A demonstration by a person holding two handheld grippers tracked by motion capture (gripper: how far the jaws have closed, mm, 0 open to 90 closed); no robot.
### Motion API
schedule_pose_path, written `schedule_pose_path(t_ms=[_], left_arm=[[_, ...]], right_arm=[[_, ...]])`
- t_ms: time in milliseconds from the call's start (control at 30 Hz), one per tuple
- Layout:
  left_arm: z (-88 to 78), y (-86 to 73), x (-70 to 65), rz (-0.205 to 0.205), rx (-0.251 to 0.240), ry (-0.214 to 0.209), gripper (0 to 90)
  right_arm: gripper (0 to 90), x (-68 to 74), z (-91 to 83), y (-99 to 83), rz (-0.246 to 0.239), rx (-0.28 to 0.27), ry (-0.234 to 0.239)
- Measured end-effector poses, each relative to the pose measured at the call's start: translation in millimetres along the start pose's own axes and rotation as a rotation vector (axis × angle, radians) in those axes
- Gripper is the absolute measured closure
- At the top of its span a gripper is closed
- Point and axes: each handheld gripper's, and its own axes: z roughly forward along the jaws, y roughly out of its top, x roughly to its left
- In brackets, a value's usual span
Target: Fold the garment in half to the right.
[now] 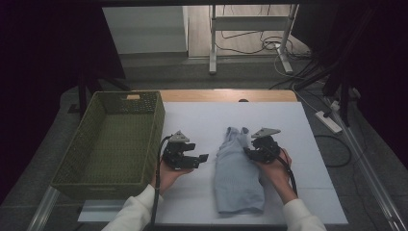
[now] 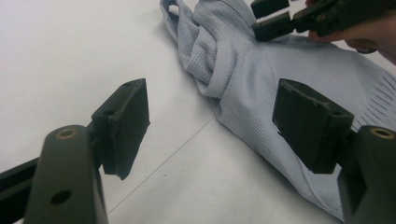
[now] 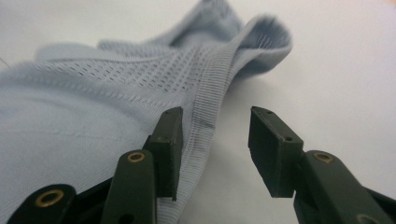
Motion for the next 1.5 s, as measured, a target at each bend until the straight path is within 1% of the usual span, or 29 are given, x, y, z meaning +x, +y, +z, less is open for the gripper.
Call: schedule_pose_path(t_ms=[100,233,333,533,600,733,933,1000,1067,1133,1233,1333,1500], left_arm=[[0.0,0.0,0.1,0.001,0.001,0.000,27.5],[0.3,0.0,-0.1,0.001,0.002,0.001,27.4],[0.7,-0.1,-0.1,0.000,0.003,-0.001,27.4],[2.1,-0.5,-0.9,0.002,0.007,-0.002,27.2],[2.3,-0.8,-0.9,0.001,0.008,-0.002,27.2],[2.6,-1.4,-0.9,0.001,0.012,0.002,27.1],[-0.1,-0.9,-0.3,0.005,0.006,0.006,27.0],[-1.0,-1.2,1.4,-0.002,0.004,0.007,27.0],[-2.0,-1.4,3.3,-0.005,0.004,0.008,27.0],[-2.8,-1.6,4.9,-0.007,0.001,0.011,27.0],[-4.0,-1.3,5.5,-0.011,-0.001,0.012,27.0],[-4.3,-1.0,4.7,-0.008,-0.002,0.011,27.0],[-4.0,-0.8,3.3,-0.004,-0.003,0.011,26.9]], right_arm=[[55.1,1.4,-3.0,5.8,-0.012,-0.021,-0.008],[55.1,3.3,-6.7,16.9,-0.015,-0.069,-0.003],[55.0,3.7,-6.9,23.8,-0.019,-0.086,0.002],[55.1,2.4,-2.6,39.3,-0.014,-0.126,0.018],[56.5,3.3,-0.4,44.1,-0.009,-0.141,0.030],[56.8,6.2,9.3,52.6,-0.003,-0.151,0.055],[56.8,8.5,33.5,57.8,0.000,-0.117,0.073],[56.8,8.4,40.2,56.0,0.014,-0.097,0.079],[56.6,8.3,44.7,53.7,0.008,-0.064,0.073],[56.5,6.0,45.4,52.1,0.013,-0.045,0.065],[56.5,1.7,43.1,50.4,0.046,-0.042,0.071],[56.5,0.1,41.4,48.1,0.044,-0.022,0.065],[56.6,-4.9,39.5,42.7,0.059,-0.004,0.052]])
